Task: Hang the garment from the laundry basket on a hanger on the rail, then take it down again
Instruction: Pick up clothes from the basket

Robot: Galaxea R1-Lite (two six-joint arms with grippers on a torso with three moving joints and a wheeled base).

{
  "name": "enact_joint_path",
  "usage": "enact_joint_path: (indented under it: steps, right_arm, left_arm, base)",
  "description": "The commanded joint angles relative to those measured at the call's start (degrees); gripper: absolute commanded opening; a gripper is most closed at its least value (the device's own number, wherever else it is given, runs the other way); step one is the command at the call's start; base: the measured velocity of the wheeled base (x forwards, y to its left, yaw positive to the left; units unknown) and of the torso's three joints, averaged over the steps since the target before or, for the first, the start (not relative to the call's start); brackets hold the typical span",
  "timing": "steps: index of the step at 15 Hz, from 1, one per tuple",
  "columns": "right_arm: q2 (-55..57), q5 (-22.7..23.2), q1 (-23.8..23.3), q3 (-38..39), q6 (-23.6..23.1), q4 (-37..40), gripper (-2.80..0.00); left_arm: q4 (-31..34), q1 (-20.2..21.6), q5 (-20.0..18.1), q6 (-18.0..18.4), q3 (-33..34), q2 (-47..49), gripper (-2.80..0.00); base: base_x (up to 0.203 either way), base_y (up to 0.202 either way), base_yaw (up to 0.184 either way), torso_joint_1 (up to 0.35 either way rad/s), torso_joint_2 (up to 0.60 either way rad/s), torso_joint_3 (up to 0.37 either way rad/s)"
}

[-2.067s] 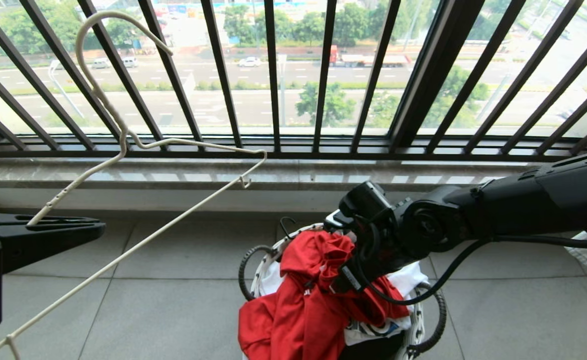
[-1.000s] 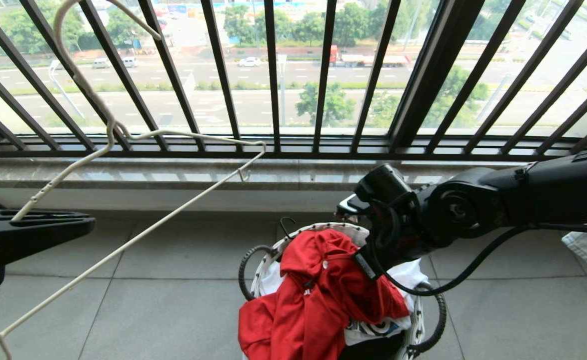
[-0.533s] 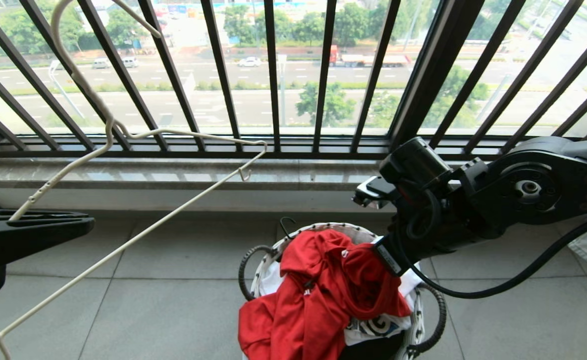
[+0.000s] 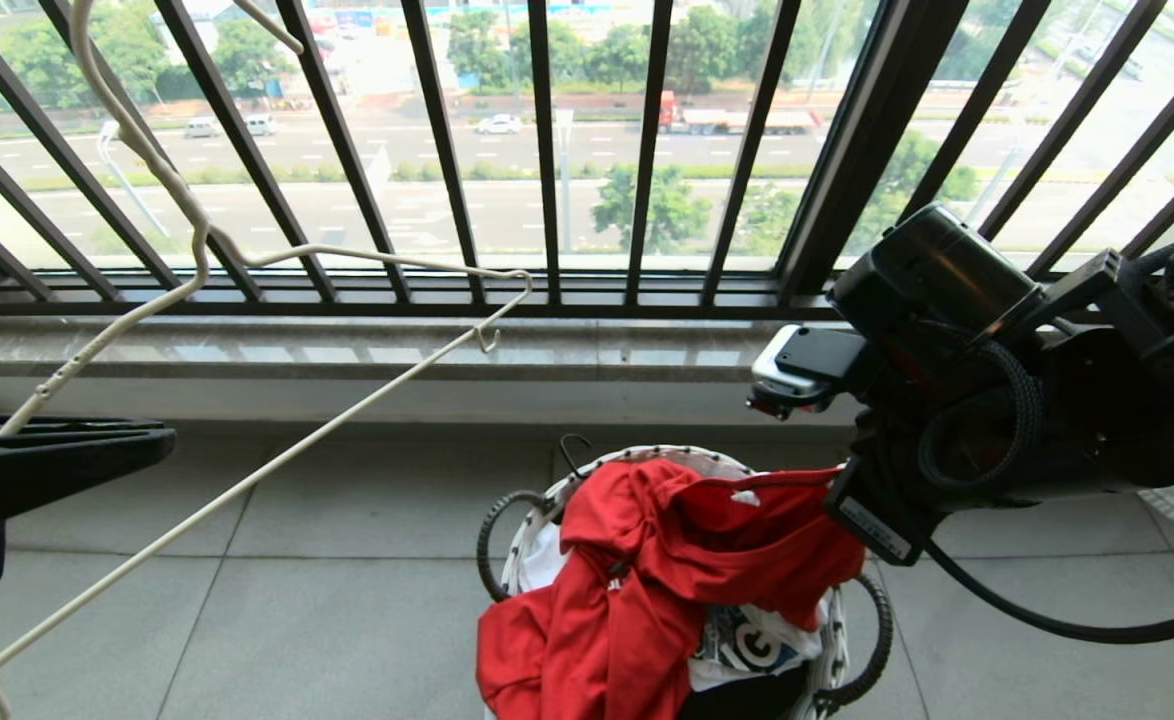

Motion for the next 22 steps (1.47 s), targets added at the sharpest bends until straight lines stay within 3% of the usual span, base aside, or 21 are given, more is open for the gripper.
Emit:
enact_joint_path:
  steps: [1, 5, 9, 11, 22]
  right_arm:
    - [-2.06, -5.94, 0.29, -0.39, -4.86, 0.29, -2.8]
    - [-2.5, -14.3, 4.22, -2.74, -7.73, -0.2, -2.8]
    - [-6.0, -14.42, 7.47, -2.74, -6.56, -1.88, -2.8]
    - [-6.05, -14.55, 7.65, -2.73, -3.98, -2.01, -2.8]
    - [-5.93, -13.97, 10.2, -1.5, -3.65, -2.29, -2.8]
  left_arm:
    - [0.08, 0.01, 0.04, 0.0, -0.12, -0.6, -2.8]
    - [-0.01, 0.01, -0.31, -0.18, -0.04, -0.6, -2.8]
    - [-0.01, 0.01, -4.09, -0.44, 0.14, -1.65, -2.8]
    - [-0.01, 0.01, -4.18, -0.35, 0.05, -1.92, -2.8]
    - [-0.1, 0.01, -4.27, -0.35, -0.68, -2.88, -2.8]
  base:
    - [0.0, 0.0, 0.0, 0.0, 0.0, 0.0]
    - [0.0, 0.0, 0.0, 0.0, 0.0, 0.0]
    - [0.0, 0.0, 0.0, 0.0, 0.0, 0.0]
    - [0.0, 0.0, 0.0, 0.0, 0.0, 0.0]
    - [0.0, 0.0, 0.0, 0.001, 0.0, 0.049]
